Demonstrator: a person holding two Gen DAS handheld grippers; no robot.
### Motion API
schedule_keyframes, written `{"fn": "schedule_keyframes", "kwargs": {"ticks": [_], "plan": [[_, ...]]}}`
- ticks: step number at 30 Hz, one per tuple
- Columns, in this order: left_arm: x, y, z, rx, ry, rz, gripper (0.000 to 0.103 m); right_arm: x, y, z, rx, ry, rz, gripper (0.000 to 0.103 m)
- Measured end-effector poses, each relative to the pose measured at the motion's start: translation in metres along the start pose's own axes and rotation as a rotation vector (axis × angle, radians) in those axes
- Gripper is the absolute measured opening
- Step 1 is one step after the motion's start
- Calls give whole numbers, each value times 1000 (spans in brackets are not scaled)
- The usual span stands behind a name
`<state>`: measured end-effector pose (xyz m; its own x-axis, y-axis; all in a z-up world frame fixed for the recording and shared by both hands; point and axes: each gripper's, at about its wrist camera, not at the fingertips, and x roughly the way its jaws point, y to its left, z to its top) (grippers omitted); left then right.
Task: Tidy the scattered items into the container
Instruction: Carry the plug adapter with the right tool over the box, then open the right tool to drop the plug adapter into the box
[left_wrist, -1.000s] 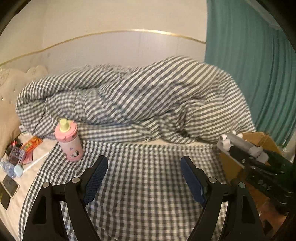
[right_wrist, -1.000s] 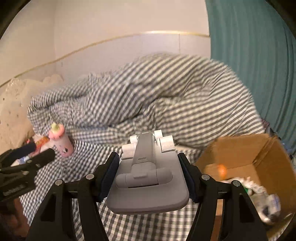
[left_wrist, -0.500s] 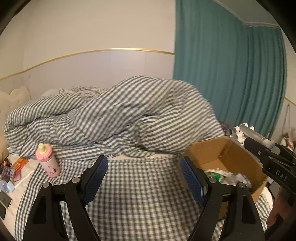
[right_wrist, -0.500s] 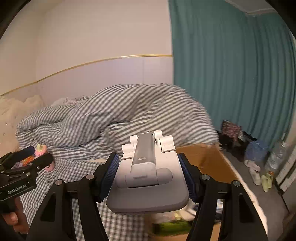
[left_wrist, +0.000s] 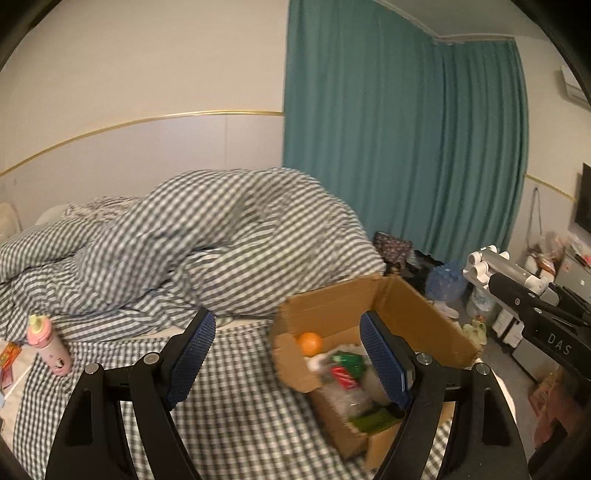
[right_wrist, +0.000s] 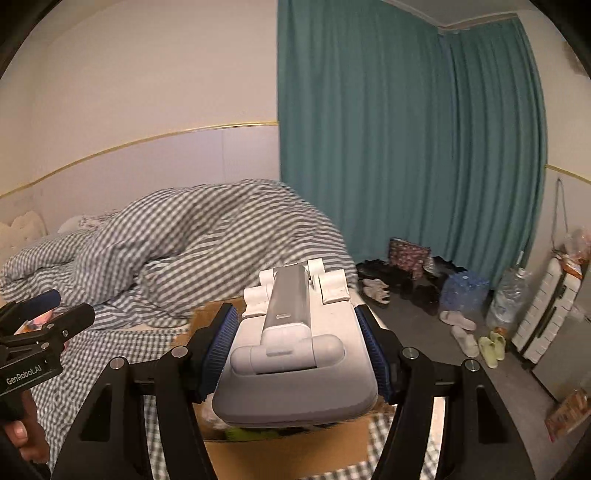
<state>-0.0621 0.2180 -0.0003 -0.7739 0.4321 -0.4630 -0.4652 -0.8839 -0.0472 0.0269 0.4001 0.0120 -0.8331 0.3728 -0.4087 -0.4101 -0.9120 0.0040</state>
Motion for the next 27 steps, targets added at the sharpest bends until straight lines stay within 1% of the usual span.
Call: {"fn": "schedule_keyframes", "kwargs": {"ticks": [3, 7, 15, 27], "plan": [[7, -15, -1, 10, 11, -24, 83, 1, -15, -3, 11, 9, -13, 64], [17, -28, -5, 26, 26, -34, 83, 8, -23, -7, 13, 25, -10, 64], [42, -29, -8, 27, 56, -29, 83, 45, -20, -18, -7, 84, 16, 64], [97, -21, -26, 22, 138, -20, 83, 117, -8, -48, -34, 209, 33, 64]]}}
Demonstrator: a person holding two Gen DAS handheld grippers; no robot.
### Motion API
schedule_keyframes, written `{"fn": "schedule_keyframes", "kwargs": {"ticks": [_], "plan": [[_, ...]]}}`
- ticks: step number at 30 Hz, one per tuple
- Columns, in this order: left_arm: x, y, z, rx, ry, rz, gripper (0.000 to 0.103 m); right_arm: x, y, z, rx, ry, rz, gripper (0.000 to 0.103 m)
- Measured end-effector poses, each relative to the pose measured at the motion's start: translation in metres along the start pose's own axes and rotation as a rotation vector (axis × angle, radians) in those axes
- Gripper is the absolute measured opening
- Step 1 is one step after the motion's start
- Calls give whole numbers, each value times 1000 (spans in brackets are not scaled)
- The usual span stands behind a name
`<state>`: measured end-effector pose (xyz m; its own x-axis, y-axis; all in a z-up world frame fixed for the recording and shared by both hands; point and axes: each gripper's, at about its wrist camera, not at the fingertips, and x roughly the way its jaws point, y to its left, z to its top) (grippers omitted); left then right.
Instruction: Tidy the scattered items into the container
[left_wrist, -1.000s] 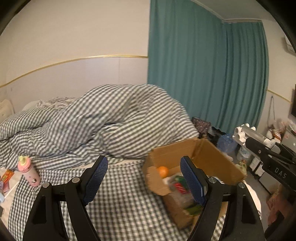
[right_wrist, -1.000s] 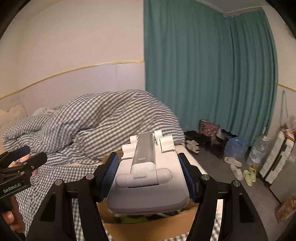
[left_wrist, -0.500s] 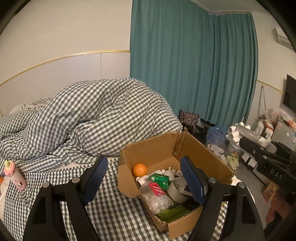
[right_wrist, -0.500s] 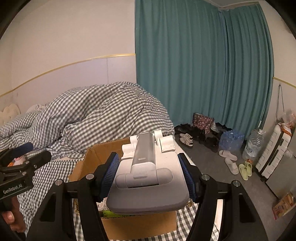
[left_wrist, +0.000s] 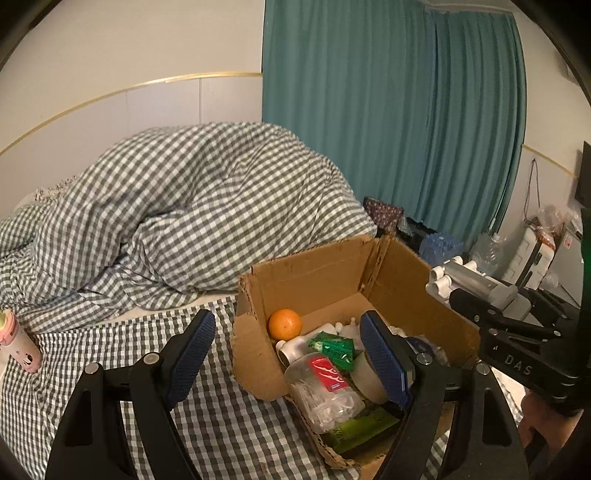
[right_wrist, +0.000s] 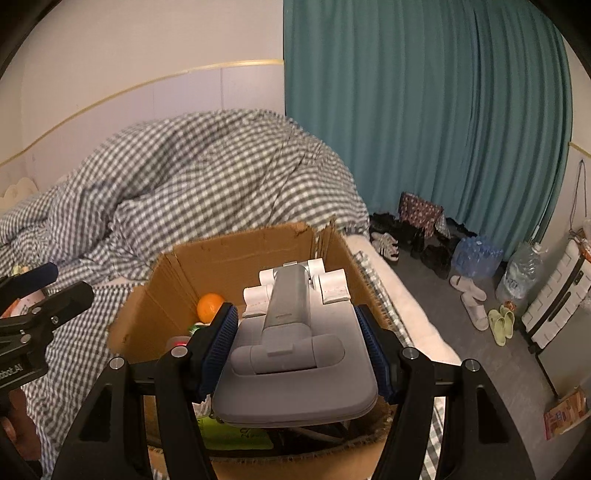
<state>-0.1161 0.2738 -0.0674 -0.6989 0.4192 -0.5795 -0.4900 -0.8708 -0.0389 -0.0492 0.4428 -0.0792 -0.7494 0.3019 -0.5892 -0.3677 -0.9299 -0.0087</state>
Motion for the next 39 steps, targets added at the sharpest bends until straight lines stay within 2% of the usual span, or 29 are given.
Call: {"fn": "schedule_keyframes", "kwargs": {"ticks": [8, 12, 15, 17, 19, 26, 31, 39], "plan": [[25, 11, -6, -8, 35, 4, 83, 38, 7, -9, -21, 82, 0, 63], [30, 14, -7, -11, 42, 6, 83, 36, 8, -7, -26, 58, -19, 65], [30, 14, -7, -13, 43, 7, 83, 31, 6, -4, -13, 36, -20, 89], [27, 14, -6, -12, 38, 6, 83, 23, 4, -2, 1, -3, -29, 93], [22, 15, -4, -11, 32, 9, 83, 14, 3, 1, 16, -38, -57, 103], [-7, 20, 3, -20, -13, 27, 85, -24, 3, 12, 48, -139, -75, 103], [-38, 32, 8, -42, -66, 55, 103, -50, 17, 19, 39, -182, -58, 103], [-90, 61, 3, -69, -107, 100, 103, -86, 58, 18, -5, -222, -6, 103]]}}
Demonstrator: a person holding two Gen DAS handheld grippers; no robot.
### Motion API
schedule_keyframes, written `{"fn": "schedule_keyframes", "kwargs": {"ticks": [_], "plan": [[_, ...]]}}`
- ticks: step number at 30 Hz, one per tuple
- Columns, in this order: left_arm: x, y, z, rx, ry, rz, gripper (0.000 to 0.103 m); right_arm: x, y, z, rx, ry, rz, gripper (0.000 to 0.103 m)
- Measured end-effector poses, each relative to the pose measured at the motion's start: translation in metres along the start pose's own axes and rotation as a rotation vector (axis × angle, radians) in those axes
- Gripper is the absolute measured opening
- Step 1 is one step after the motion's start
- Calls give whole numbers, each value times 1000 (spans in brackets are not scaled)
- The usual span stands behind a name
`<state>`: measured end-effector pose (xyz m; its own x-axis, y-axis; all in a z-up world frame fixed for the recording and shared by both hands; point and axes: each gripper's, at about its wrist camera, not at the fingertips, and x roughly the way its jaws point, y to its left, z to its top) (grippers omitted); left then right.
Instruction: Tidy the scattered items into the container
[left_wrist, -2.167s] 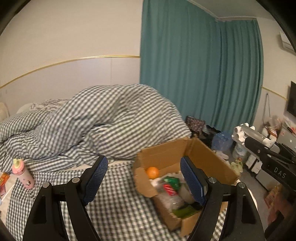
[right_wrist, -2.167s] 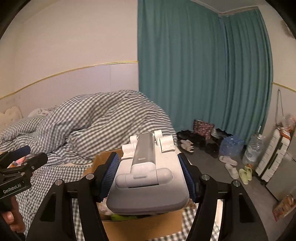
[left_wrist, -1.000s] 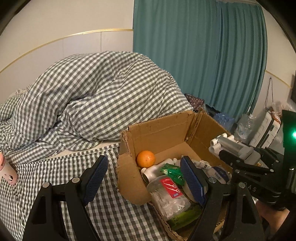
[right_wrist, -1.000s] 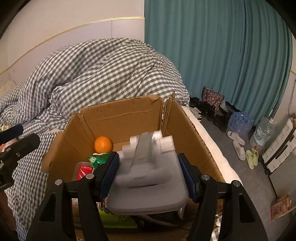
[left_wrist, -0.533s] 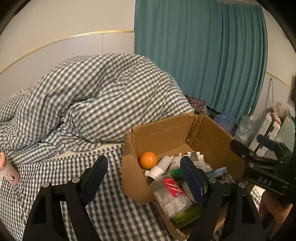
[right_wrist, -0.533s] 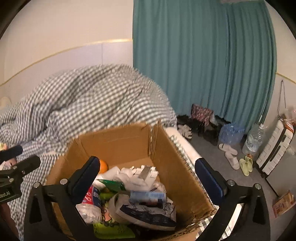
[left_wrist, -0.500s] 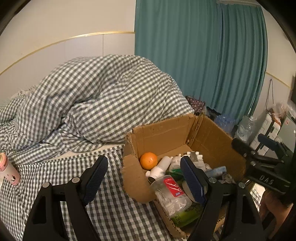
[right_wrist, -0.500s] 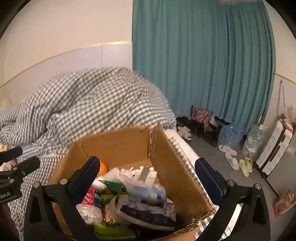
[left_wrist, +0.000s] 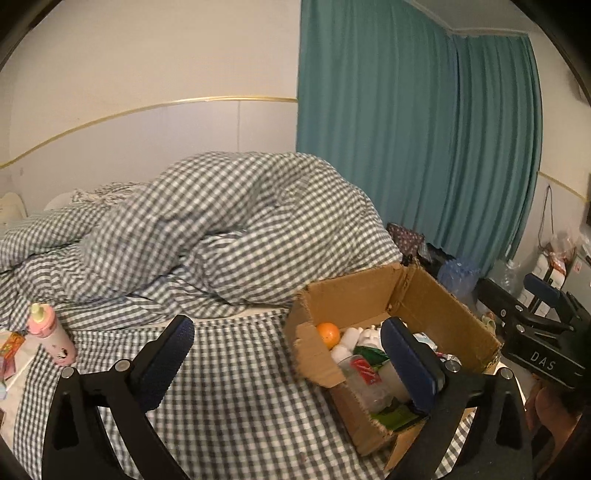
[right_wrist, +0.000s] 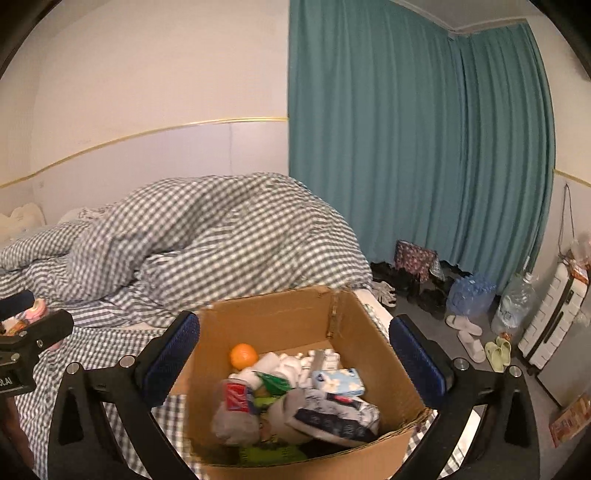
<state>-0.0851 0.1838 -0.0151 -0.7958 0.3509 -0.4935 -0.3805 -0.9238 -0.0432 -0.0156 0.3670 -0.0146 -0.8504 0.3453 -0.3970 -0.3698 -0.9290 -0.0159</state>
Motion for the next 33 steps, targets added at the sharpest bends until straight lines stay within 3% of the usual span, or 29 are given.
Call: {"fn": "schedule_keyframes", "kwargs": {"ticks": [15, 26, 33], "plan": [[-68, 94, -5, -98, -57, 145, 103, -27, 87, 8, -82, -13, 132, 103], [-96, 156, -21, -159, -51, 245, 103, -35, 152, 2, -136, -14, 224, 103], [-108, 175, -25, -176, -50, 299, 103, -40, 175, -3, -150, -4, 267, 103]]}}
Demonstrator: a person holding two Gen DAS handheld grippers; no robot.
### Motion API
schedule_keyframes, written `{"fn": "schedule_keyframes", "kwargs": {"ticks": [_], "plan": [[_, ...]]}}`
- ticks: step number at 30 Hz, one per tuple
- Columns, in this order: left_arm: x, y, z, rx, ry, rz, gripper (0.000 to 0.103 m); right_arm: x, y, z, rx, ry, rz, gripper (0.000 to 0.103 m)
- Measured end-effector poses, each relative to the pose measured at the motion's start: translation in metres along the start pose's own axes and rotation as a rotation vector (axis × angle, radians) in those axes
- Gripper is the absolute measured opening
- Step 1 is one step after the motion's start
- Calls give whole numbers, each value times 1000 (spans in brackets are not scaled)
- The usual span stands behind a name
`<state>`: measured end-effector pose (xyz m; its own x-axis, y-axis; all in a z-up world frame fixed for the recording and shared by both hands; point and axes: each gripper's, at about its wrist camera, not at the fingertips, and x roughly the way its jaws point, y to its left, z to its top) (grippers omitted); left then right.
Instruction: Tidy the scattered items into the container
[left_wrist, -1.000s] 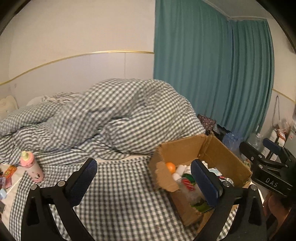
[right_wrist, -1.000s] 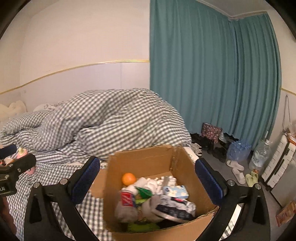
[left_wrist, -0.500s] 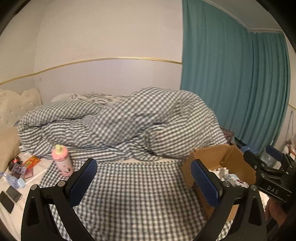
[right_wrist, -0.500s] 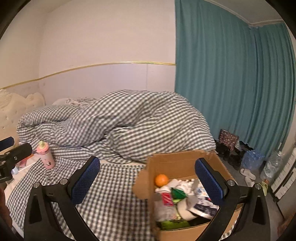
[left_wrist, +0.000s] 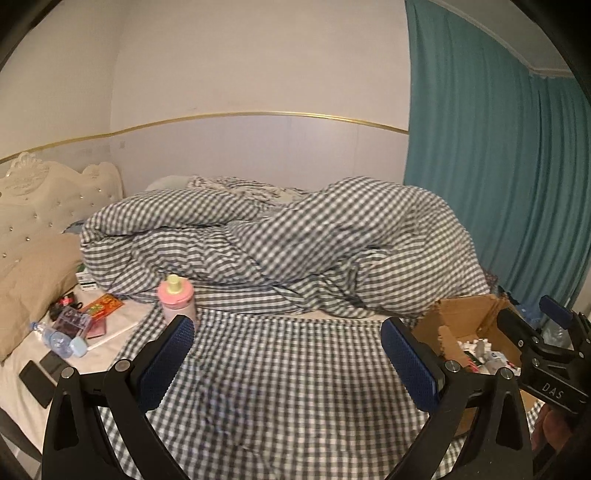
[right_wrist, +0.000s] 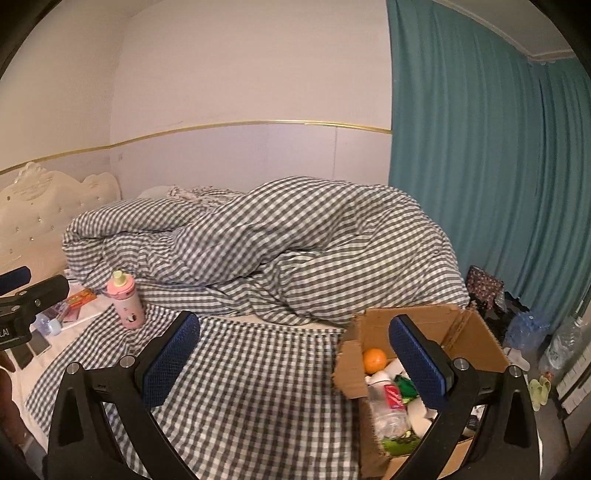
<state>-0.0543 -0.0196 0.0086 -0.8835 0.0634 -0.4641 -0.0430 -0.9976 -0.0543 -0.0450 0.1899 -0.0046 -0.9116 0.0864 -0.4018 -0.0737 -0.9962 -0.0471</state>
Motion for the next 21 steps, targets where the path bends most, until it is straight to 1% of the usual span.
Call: {"fn": "schedule_keyframes", "kwargs": {"ticks": [8, 21], "plan": [[-3, 16, -2, -31, 8, 9, 103, 1, 11, -5, -17, 11, 22, 103], [-4, 14, -5, -14, 11, 20, 103, 2, 12, -5, -15, 17, 23, 103]]}}
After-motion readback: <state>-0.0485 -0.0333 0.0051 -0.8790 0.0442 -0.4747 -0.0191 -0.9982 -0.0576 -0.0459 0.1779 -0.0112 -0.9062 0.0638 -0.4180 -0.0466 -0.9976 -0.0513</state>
